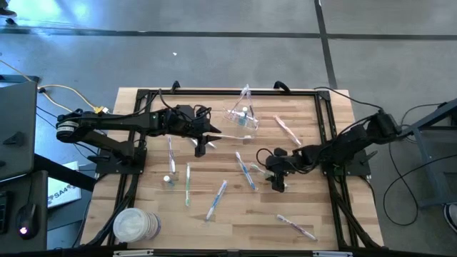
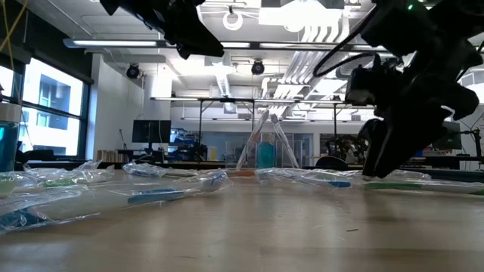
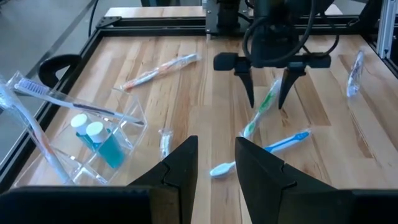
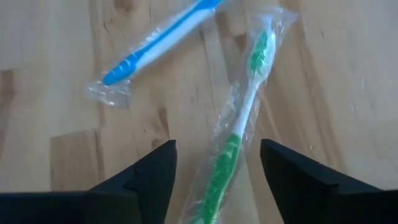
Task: Pick & Place toothbrushing station
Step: Put the bottom right green toothbrush into the transparent organizer
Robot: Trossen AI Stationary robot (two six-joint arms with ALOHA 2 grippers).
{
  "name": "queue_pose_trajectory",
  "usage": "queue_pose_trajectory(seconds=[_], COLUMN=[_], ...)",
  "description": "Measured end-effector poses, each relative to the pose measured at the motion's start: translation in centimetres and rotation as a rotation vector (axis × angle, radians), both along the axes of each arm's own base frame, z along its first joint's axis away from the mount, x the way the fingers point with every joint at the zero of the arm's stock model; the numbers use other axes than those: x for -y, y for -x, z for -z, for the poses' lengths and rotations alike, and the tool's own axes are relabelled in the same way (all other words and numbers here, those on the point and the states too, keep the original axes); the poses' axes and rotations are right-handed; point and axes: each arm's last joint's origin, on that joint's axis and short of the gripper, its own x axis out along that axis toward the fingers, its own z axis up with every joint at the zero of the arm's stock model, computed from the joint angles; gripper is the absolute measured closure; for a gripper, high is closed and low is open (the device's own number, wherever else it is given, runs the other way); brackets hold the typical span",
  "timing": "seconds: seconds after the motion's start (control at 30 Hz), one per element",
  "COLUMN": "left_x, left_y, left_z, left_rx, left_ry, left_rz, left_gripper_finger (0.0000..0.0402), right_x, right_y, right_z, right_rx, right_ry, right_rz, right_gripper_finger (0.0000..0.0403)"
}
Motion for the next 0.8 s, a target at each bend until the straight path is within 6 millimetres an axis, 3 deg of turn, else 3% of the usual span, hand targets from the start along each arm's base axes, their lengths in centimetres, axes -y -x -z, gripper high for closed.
queue_pose_trajectory(seconds=[0.2, 0.43, 0.53, 0.73, 0.8], left_x=[0.0, 0.0, 0.0, 0.0, 0.0], left_y=[0.1, 0.2, 0.2, 0.2, 0.1], left_z=[0.1, 0.7, 1.1, 1.2, 1.0], left_rx=[-0.013, -0.041, -0.055, -0.043, -0.019], left_ry=[0.002, 0.008, 0.011, 0.05, 0.065], left_rz=[0.001, 0.001, 0.002, -0.018, -0.024], left_gripper_finger=[0.0294, 0.0294, 0.0294, 0.0294, 0.0294], right_x=[0.7, 1.2, 1.4, 1.5, 1.5], right_y=[-0.4, -1.0, -1.0, -0.9, -1.0], right_z=[0.9, 1.3, 1.3, 1.4, 1.4], right_rx=[-0.025, 0.001, -0.003, -0.005, -0.002], right_ry=[0.073, 0.098, 0.101, 0.134, 0.144], right_rz=[-0.011, -0.04, -0.032, -0.042, -0.058], right_gripper_finger=[0.0171, 0.02, 0.0239, 0.0366, 0.0388])
